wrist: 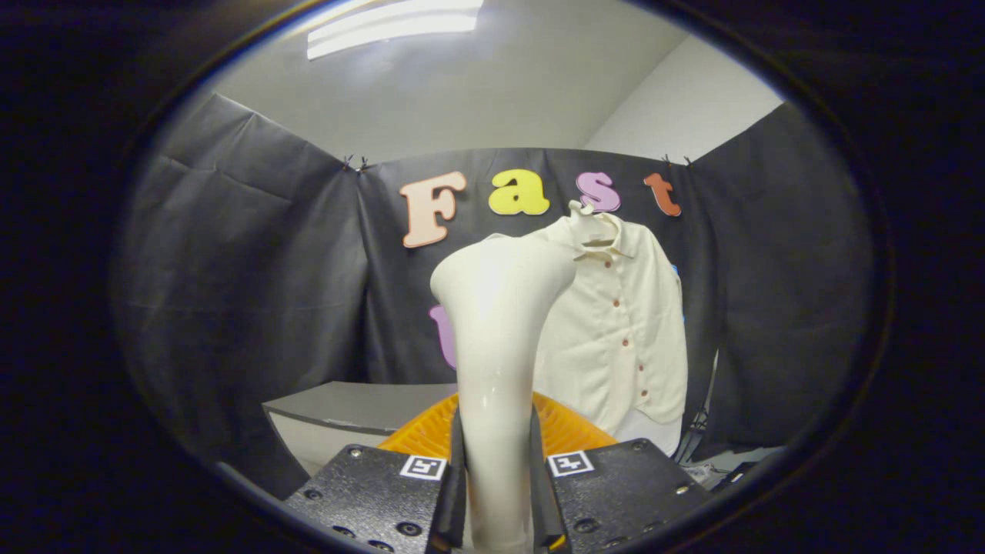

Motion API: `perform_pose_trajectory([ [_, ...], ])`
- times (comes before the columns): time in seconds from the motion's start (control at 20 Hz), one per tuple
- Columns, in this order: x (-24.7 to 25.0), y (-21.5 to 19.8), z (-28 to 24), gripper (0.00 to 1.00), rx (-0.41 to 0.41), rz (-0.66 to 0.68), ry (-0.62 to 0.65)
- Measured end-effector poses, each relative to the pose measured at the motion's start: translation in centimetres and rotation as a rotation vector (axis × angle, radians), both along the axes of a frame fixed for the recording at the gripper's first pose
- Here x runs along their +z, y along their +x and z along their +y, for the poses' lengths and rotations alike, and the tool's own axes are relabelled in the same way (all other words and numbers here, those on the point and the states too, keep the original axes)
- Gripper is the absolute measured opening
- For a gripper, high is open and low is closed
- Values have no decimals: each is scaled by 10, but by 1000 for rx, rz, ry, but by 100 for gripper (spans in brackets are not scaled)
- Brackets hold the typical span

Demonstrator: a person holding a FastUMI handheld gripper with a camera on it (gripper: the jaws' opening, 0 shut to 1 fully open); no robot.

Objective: Iron the clothes twice with a garment steamer, once on the left side and once on the right side.

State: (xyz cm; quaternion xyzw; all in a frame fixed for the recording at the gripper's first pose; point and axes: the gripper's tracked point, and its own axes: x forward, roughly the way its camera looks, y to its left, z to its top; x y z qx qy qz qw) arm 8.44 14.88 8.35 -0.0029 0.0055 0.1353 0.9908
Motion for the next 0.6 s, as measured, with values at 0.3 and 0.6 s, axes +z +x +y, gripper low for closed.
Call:
perform_pose_trajectory([
  [0.3,-13,-20,10,34,6,-11,-47],
  [0.6,-32,-41,10,35,20,-22,-73],
])
